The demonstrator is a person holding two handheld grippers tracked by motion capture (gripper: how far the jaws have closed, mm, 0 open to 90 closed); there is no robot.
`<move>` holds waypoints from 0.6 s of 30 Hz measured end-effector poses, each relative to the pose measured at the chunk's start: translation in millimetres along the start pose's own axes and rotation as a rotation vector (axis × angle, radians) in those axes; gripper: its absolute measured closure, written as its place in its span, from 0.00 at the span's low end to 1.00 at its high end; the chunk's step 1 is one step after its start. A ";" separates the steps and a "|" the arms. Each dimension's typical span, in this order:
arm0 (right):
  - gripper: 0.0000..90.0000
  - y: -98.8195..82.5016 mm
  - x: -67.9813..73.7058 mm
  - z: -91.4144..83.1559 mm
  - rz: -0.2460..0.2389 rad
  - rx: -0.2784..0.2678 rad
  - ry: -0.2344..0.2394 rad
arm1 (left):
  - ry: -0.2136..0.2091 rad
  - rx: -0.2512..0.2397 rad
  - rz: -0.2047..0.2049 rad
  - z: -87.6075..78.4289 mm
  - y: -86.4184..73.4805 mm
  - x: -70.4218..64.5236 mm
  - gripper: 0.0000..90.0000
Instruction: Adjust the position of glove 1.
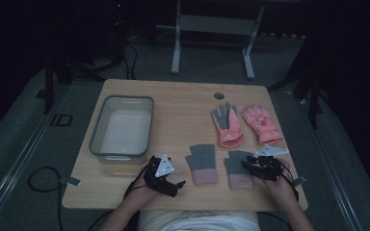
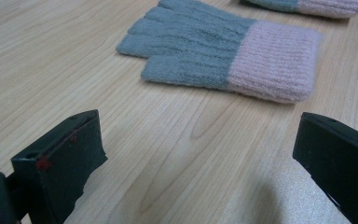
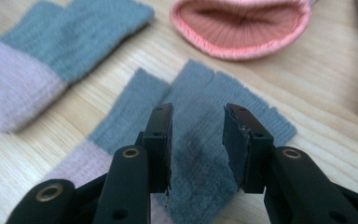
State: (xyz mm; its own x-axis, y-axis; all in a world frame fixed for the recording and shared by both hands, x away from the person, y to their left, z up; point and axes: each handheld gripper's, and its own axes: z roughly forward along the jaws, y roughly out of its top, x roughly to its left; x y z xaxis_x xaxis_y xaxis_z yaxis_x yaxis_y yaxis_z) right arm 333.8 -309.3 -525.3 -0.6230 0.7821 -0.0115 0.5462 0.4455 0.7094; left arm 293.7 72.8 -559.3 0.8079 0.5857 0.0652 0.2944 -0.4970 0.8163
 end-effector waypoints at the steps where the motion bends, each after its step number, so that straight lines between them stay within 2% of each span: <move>1: 0.70 -0.7 -1.1 1.8 0.006 0.002 0.004 | 0.000 -0.002 -0.001 0.1 0.0 -0.2 0.01; 5: 0.70 -3.6 -3.2 8.2 0.010 0.024 0.017 | 0.001 -0.001 0.005 -0.1 0.0 -0.6 0.01; 9: 0.65 -8.7 -3.3 15.0 -0.001 0.058 0.023 | -0.002 -0.002 0.003 -0.1 -0.1 -0.2 0.01; 12: 0.65 -9.5 -3.3 15.4 -0.005 0.057 0.026 | -0.002 0.000 0.006 -0.1 0.0 -0.4 0.01; 15: 0.71 -9.4 -1.8 16.5 -0.014 0.058 0.013 | -0.002 -0.001 0.005 -0.1 -0.1 -0.4 0.01; 18: 0.85 -10.3 0.8 16.8 -0.009 0.048 0.003 | -0.001 0.000 0.006 -0.1 -0.1 -0.7 0.01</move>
State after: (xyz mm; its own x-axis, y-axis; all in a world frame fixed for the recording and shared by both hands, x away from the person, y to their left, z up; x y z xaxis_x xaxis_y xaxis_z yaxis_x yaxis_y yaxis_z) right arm 337.1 -305.9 -544.5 -0.6297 0.7767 -0.0158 0.5667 0.4732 0.6745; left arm 293.1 72.5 -559.3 0.8100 0.5823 0.0698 0.2892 -0.5002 0.8162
